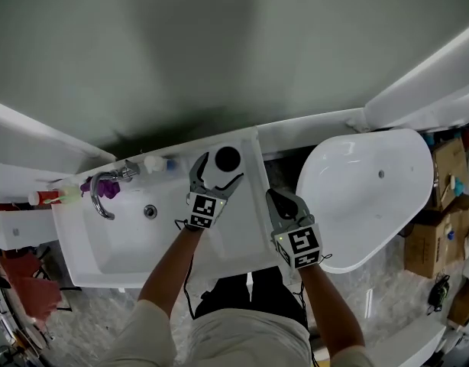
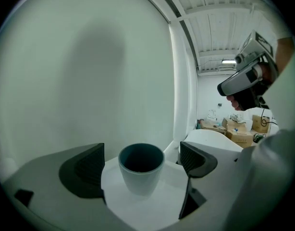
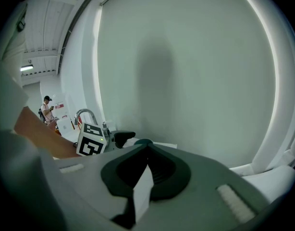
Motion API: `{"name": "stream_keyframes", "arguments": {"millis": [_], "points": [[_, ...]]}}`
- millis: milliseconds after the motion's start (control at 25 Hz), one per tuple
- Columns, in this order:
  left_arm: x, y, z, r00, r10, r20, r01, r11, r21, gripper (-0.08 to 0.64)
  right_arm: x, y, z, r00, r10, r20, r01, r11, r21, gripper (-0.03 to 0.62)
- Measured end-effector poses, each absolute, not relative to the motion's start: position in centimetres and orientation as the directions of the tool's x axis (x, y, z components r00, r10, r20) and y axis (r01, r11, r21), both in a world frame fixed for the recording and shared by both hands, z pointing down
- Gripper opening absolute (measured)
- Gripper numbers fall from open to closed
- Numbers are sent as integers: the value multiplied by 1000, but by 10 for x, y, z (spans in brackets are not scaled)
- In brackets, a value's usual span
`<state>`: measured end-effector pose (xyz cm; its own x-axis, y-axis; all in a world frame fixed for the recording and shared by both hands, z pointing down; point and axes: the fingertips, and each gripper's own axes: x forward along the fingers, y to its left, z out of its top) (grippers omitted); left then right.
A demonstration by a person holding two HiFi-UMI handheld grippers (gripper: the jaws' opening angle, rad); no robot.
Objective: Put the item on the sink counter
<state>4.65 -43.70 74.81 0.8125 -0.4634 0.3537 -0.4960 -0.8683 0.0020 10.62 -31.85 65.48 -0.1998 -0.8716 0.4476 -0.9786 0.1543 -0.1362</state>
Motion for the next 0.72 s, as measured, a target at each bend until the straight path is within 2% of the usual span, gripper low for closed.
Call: {"name": "stream_keyframes", "arguments": {"millis": [720], "points": [[-10, -361, 600, 827, -472, 305, -482, -875, -47, 468, 85, -260, 545, -170, -928, 332, -984, 144, -103, 7]]}}
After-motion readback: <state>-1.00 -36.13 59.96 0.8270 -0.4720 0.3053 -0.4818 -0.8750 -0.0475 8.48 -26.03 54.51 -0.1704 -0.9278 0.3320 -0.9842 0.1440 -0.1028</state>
